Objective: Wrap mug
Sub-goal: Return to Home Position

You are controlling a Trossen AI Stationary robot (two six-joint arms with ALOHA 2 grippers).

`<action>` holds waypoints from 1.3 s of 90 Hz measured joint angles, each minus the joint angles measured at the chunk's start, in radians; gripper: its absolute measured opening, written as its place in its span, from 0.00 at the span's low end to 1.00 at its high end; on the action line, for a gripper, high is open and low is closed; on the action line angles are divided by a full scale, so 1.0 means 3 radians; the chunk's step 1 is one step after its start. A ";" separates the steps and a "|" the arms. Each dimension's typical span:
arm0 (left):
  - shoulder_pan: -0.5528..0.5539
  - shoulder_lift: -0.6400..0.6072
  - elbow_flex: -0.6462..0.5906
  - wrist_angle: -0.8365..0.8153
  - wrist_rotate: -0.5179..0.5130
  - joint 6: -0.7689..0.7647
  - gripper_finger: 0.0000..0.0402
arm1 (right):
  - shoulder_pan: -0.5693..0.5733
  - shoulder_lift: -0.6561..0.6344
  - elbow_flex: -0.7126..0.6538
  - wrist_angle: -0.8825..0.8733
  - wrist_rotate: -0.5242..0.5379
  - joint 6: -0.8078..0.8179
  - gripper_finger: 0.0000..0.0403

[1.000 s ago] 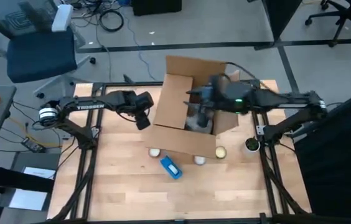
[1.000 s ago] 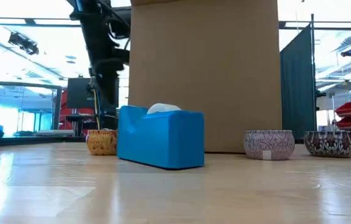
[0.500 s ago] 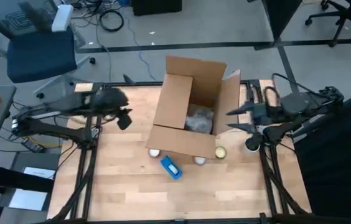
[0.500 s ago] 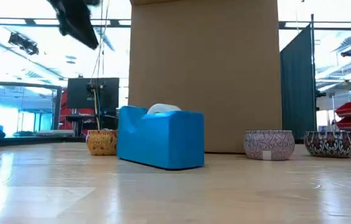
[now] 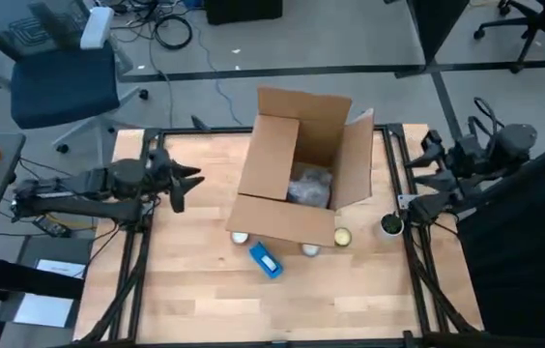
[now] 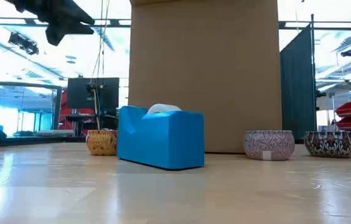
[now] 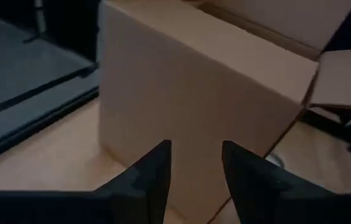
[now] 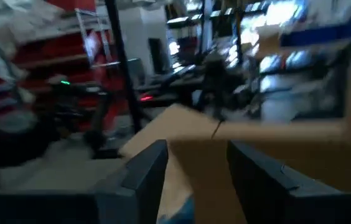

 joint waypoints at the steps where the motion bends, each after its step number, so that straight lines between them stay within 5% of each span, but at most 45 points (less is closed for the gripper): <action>1: -0.0004 -0.0002 -0.0031 0.0037 0.0001 0.0000 0.32 | 0.0000 -0.0028 -0.0010 -0.0050 -0.0013 0.0053 0.38; 17: -0.0023 -0.0002 -0.0495 0.0706 0.0038 0.0009 0.32 | -0.0040 -0.0457 -0.0240 -0.0925 0.0168 0.0781 0.38; 27: -0.0022 -0.0002 -0.0815 0.1256 0.0123 0.0173 0.32 | -0.0058 -0.0731 -0.0636 -0.0897 0.0225 0.0926 0.37; 38: -0.0023 -0.0033 -0.1178 0.2091 0.0224 0.0425 0.32 | -0.0060 -0.0705 -0.1121 -0.0505 0.0214 0.0827 0.36; 51: -0.0023 -0.0108 -0.1530 0.2837 0.0279 0.0623 0.32 | -0.0060 -0.0639 -0.1789 0.0834 0.0227 0.0313 0.34; 61: -0.0023 -0.0202 -0.1720 0.3098 0.0284 0.0620 0.32 | -0.0063 -0.0643 -0.2231 0.1629 0.0248 -0.0001 0.32; 79: -0.0022 -0.0351 -0.1907 0.3176 0.0284 0.0544 0.32 | -0.0306 -0.0648 -0.2709 0.2049 0.0592 0.0193 0.29; 90: -0.0015 -0.0369 -0.1947 0.3182 0.0274 0.0547 0.32 | -0.0676 -0.0647 -0.2806 0.2047 0.0402 0.0260 0.27; 117: -0.0014 -0.0367 -0.1947 0.3178 -0.0016 0.0543 0.32 | -0.1610 -0.0648 -0.2818 0.2012 -0.0679 0.0144 0.19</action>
